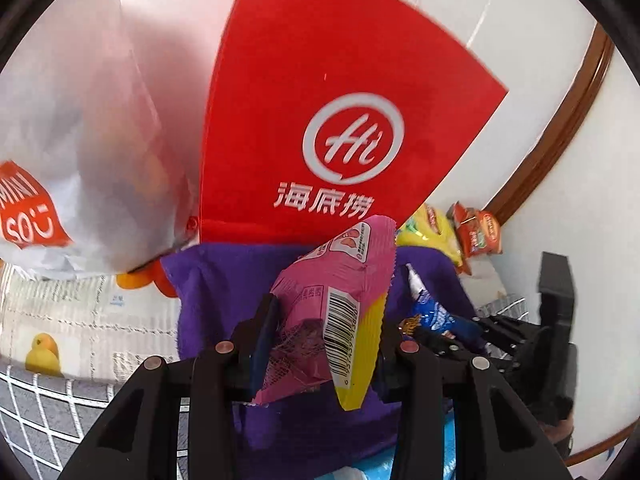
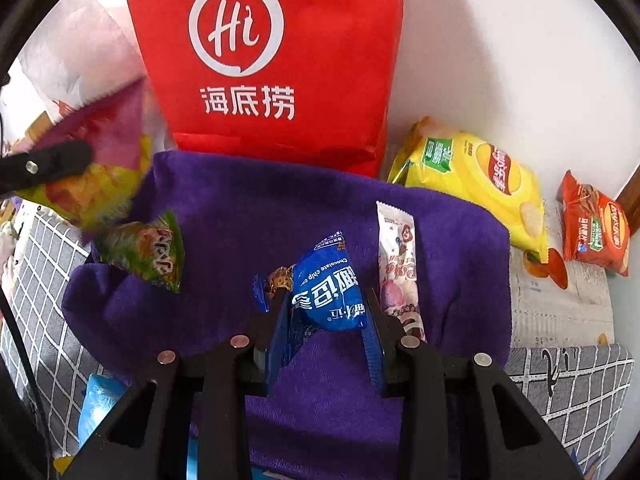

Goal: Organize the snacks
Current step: 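Open right tool dropping blue chocolate pack while left tool drops pink chip bag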

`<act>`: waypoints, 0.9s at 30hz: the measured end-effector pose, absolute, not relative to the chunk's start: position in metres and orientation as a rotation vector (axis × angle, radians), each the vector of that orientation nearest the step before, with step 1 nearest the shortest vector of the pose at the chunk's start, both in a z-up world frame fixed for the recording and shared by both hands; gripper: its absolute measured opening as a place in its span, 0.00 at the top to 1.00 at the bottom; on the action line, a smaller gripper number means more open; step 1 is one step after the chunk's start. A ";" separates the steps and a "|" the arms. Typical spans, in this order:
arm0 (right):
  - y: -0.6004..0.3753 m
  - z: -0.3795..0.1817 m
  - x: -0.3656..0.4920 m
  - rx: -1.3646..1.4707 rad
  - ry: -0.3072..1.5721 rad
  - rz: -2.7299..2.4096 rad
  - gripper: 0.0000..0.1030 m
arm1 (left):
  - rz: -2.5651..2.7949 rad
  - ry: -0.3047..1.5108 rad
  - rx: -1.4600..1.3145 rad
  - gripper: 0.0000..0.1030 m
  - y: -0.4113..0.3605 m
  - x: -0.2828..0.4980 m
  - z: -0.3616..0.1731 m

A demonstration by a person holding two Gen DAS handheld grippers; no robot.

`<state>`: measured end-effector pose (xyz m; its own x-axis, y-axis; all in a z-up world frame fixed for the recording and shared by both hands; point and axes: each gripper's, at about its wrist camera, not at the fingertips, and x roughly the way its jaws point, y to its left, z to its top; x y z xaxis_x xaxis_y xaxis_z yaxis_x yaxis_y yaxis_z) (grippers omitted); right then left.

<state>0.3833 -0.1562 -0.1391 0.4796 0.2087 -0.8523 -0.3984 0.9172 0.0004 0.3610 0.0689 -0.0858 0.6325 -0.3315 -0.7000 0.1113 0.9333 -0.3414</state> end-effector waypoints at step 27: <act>-0.167 -0.117 0.382 -0.145 0.979 0.327 0.32 | -0.338 0.978 -0.175 0.30 0.039 0.362 -0.090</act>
